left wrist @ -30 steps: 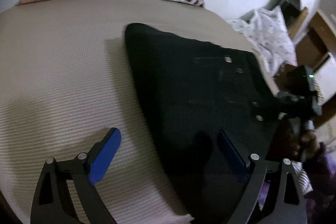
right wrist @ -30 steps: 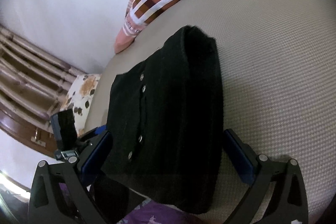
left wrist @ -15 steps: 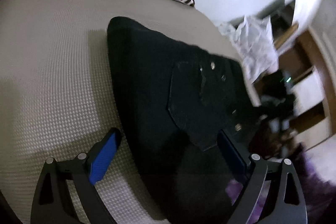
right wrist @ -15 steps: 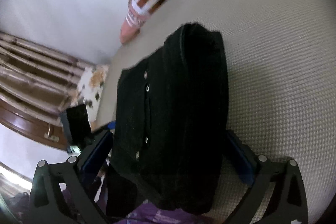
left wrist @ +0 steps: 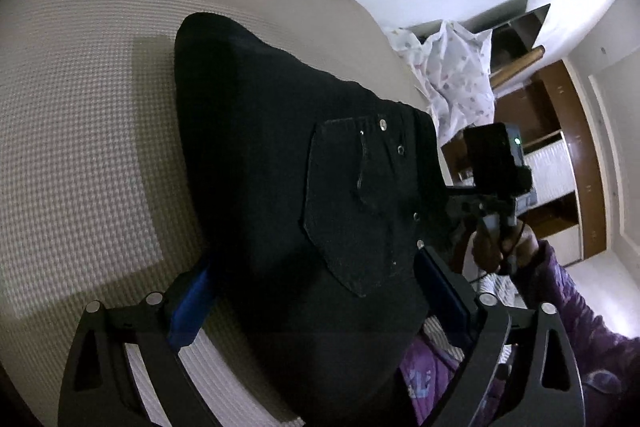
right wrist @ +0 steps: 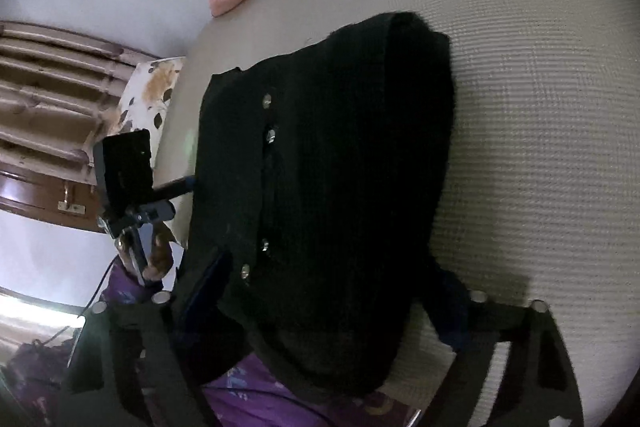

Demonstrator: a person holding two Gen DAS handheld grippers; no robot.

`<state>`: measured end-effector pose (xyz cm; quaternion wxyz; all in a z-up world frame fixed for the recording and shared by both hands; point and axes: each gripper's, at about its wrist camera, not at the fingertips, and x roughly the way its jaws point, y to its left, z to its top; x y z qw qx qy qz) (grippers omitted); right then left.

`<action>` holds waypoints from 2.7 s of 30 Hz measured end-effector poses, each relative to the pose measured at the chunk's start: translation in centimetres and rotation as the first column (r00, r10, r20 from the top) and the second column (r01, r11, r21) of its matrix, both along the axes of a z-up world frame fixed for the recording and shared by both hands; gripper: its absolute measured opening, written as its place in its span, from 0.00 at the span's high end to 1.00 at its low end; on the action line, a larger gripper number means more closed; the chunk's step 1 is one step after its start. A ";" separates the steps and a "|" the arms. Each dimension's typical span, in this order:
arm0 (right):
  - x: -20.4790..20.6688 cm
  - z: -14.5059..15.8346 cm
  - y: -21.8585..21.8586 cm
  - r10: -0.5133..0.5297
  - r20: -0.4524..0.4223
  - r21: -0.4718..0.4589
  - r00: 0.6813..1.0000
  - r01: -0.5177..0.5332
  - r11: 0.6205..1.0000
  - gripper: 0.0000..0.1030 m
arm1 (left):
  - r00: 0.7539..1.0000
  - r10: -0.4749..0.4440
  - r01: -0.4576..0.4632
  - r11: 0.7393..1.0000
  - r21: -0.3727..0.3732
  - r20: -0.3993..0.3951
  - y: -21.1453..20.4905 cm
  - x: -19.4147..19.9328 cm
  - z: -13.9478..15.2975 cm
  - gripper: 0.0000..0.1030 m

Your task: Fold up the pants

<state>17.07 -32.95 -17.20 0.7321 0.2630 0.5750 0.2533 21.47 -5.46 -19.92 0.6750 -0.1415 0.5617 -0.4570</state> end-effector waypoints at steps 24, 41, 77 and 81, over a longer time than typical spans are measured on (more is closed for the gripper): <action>-0.9 -0.2 2.7 -0.026 0.132 -0.050 0.991 0.032 0.998 0.55 | 0.981 0.125 -0.154 0.968 0.196 0.151 0.8 -0.8 0.3 0.64; -3.1 0.5 3.9 -0.160 0.165 0.136 0.973 0.138 0.981 0.69 | 0.907 0.155 -0.275 0.923 0.270 0.392 0.3 -3.7 4.5 0.77; 0.6 2.3 13.0 -0.052 0.226 0.149 0.973 0.018 0.989 0.69 | 0.802 0.247 -0.452 0.847 0.281 0.544 8.1 -3.1 8.2 0.77; 0.8 2.5 13.3 -0.044 0.231 0.146 0.972 0.010 0.989 0.69 | 0.795 0.259 -0.465 0.841 0.277 0.548 8.8 -2.9 8.4 0.77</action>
